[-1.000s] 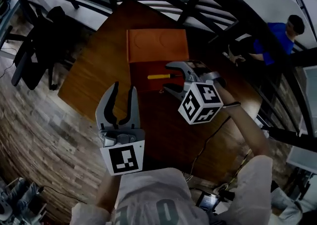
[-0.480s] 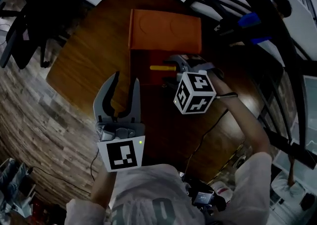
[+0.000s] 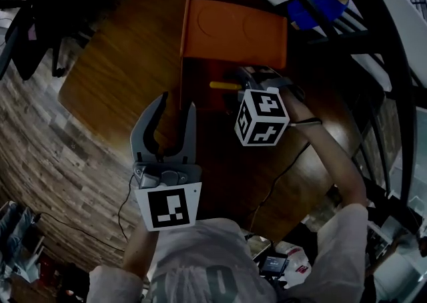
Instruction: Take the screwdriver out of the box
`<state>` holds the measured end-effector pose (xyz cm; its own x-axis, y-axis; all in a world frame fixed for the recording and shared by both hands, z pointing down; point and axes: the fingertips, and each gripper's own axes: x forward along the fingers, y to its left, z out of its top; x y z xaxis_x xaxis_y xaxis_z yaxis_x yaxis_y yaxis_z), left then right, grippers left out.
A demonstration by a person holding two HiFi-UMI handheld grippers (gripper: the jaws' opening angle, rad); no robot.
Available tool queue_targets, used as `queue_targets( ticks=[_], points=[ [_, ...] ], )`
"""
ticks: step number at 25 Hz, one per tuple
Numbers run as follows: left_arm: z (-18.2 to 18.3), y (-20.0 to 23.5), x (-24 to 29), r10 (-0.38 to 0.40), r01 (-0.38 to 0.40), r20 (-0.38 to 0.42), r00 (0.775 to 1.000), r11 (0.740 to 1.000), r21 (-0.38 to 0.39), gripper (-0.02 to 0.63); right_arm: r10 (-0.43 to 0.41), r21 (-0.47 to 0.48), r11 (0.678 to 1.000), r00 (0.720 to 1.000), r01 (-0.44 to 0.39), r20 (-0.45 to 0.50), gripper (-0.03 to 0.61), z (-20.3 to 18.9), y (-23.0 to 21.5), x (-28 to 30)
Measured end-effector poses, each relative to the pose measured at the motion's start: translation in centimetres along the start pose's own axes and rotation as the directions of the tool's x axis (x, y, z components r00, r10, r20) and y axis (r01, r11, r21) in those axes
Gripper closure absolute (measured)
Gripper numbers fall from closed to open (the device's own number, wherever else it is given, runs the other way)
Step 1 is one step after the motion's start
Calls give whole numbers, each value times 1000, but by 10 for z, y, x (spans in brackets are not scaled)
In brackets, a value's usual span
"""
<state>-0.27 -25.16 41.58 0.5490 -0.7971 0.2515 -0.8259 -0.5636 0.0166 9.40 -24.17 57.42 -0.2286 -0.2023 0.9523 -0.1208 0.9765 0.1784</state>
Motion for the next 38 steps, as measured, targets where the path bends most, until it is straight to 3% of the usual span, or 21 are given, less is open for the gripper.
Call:
queue_targets(
  ticks=[11, 38],
  points=[
    [-9, 9, 3, 3, -3, -16, 1000, 1000, -21, 483, 74, 31, 997, 997, -73, -16, 492, -2, 7, 2],
    [-16, 13, 1, 47, -47, -11, 999, 998, -38, 483, 92, 56, 994, 996, -90, -24, 500, -5, 10, 6]
  ],
)
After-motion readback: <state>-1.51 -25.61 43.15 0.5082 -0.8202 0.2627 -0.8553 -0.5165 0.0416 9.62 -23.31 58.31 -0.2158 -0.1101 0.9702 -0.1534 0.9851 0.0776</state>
